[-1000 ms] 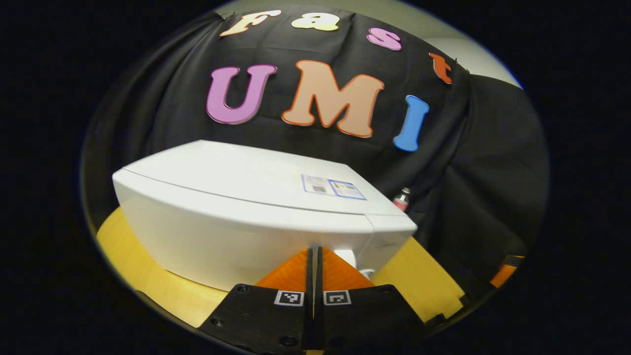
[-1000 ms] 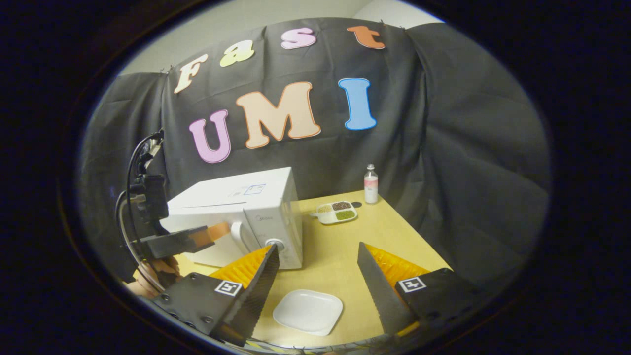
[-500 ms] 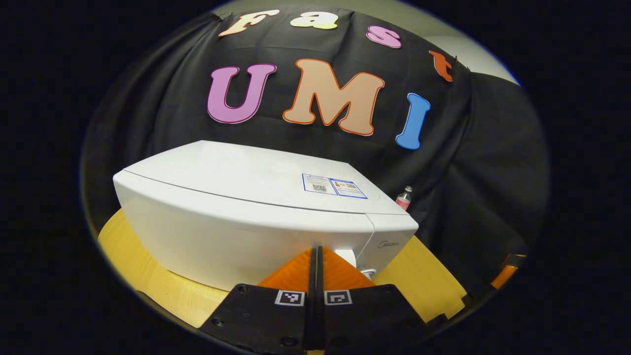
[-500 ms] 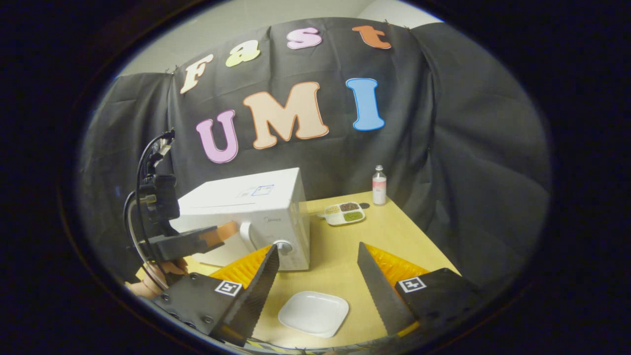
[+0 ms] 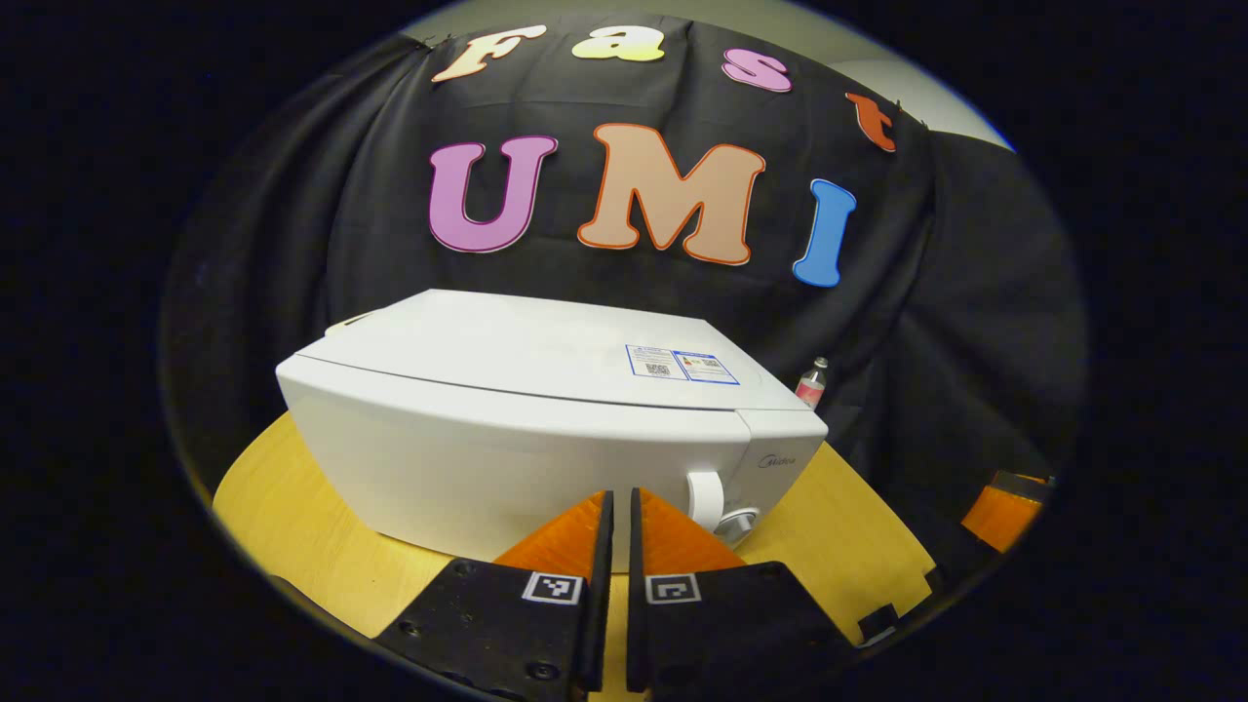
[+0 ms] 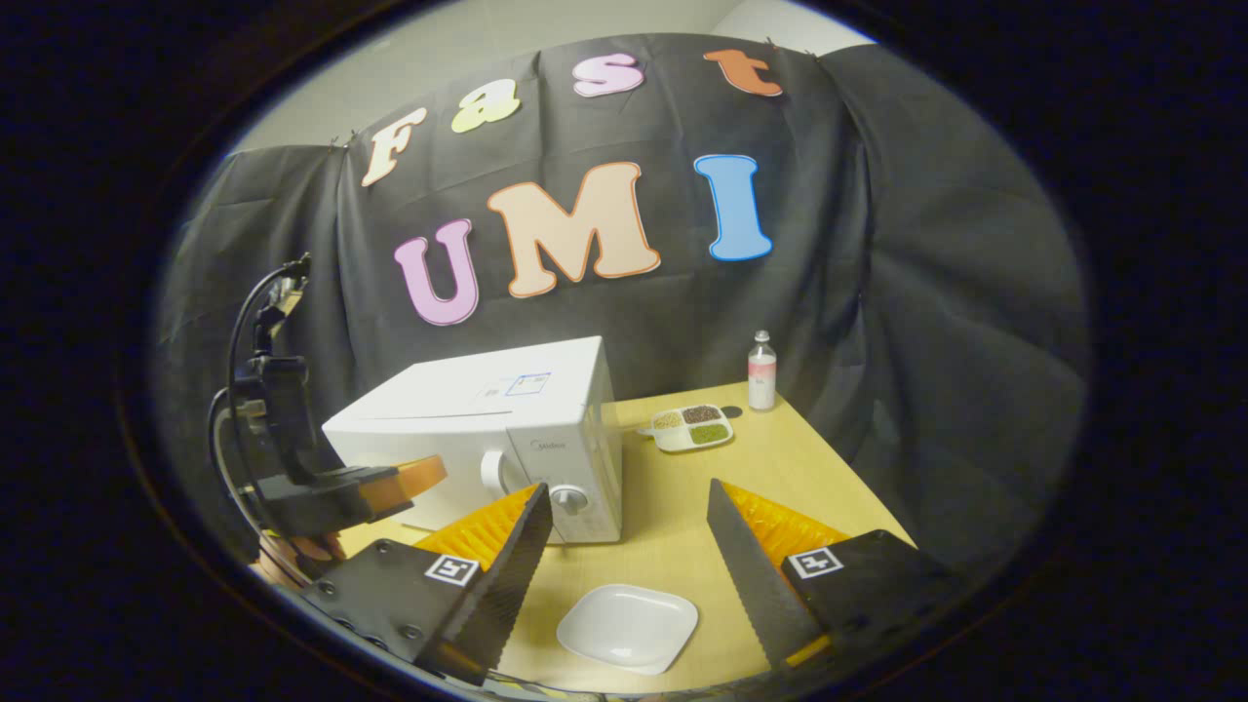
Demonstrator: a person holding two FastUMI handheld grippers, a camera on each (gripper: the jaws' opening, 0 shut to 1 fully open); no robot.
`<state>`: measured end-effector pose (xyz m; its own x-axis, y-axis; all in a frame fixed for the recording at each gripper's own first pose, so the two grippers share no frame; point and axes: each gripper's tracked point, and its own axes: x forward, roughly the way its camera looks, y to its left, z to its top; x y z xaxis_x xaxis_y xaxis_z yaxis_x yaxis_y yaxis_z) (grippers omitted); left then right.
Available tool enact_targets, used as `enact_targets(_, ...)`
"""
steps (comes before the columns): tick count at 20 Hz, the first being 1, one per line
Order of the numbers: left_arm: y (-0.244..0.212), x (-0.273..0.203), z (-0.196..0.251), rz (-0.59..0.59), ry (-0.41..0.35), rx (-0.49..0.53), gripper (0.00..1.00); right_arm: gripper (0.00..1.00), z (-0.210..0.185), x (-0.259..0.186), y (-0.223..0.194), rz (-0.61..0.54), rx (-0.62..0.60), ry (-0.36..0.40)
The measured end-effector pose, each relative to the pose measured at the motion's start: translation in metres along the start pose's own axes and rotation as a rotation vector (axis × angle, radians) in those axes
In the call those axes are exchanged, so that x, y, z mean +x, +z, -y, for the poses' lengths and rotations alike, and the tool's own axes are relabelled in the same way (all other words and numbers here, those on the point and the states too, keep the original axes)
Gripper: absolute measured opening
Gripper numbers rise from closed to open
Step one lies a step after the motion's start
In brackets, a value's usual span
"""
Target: Open the microwave oven with the left hand, put the food in, and close the microwave oven.
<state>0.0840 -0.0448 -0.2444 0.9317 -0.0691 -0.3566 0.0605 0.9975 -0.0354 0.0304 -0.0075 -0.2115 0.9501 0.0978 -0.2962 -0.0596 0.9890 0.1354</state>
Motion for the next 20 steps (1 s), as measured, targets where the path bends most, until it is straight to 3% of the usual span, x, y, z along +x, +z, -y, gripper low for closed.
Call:
enact_targets(2, 0.003, -0.014, -0.006, -0.002, 0.021, -0.011, 0.22, 0.98, -0.001, 0.001, 0.007, 0.013, -0.021, 0.001)
enact_targets(4, 0.011, -0.03, -0.008, 0.012, 0.024, -0.018, 0.43, 0.98, -0.006, 0.001, 0.014, 0.024, -0.017, 0.012)
enact_targets(6, 0.021, -0.049, -0.016, 0.043, 0.042, 0.007, 0.77, 0.98, -0.009, -0.001, 0.019, 0.031, -0.009, 0.018)
enact_targets(9, 0.037, -0.073, -0.025, 0.091, 0.075, 0.04, 0.96, 0.92, -0.009, -0.005, 0.026, 0.037, -0.001, 0.011)
enact_targets(14, 0.046, -0.105, -0.041, 0.128, 0.151, 0.0, 0.96, 0.92, -0.006, -0.018, 0.042, 0.066, 0.005, 0.002)
enact_targets(20, 0.065, -0.124, -0.054, 0.179, 0.188, 0.053, 0.96, 0.91, -0.007, -0.031, 0.061, 0.109, -0.048, 0.001)
